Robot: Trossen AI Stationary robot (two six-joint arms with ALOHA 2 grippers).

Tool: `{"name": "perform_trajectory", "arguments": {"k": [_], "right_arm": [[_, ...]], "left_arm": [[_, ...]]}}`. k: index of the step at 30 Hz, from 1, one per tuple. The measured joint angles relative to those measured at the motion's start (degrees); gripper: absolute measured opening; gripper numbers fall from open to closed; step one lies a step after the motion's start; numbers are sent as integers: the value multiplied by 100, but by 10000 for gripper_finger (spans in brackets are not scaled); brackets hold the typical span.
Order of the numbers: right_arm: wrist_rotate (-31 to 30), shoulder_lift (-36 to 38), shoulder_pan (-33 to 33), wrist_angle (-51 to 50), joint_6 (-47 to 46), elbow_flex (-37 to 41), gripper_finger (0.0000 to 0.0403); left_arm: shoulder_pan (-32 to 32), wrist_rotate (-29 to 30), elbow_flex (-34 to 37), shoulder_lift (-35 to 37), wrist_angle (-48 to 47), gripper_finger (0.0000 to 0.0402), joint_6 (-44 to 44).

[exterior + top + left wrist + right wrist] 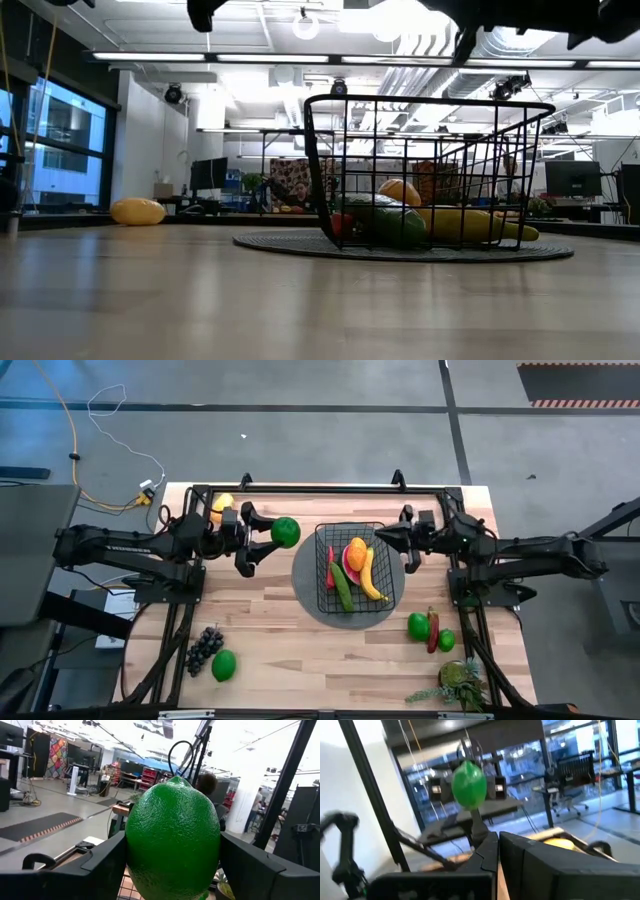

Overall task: Build produce basket
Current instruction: Put the green lime into the black wire basket

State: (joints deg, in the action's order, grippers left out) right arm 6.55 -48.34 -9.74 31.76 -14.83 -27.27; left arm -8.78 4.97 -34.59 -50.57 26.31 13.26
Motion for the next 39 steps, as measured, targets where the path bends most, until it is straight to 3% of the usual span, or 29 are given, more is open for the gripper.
{"name": "perform_trajectory", "arguments": {"k": [7, 17, 22, 28, 34, 39], "right_arm": [[76, -15, 0, -1522, 747, -598, 0], [350, -11, 1, -1477, 832, -636, 0], [348, -11, 2, -1350, 888, -636, 0], [302, -11, 0, -1308, 1037, -636, 0], [302, -11, 0, -1306, 1039, -636, 0], [301, -11, 0, -1306, 1039, -636, 0]], "left_arm": [[-4, 18, 0, 0, -86, 275, 0], [-4, 188, -2, 0, -120, 275, 0], [14, 676, -94, -86, -182, 275, 265], [23, 504, -1316, -985, -1514, 275, 243], [-50, 769, -2923, -2493, -3622, 275, 111], [-182, 860, -3797, -3724, -4438, 275, 110]]}}
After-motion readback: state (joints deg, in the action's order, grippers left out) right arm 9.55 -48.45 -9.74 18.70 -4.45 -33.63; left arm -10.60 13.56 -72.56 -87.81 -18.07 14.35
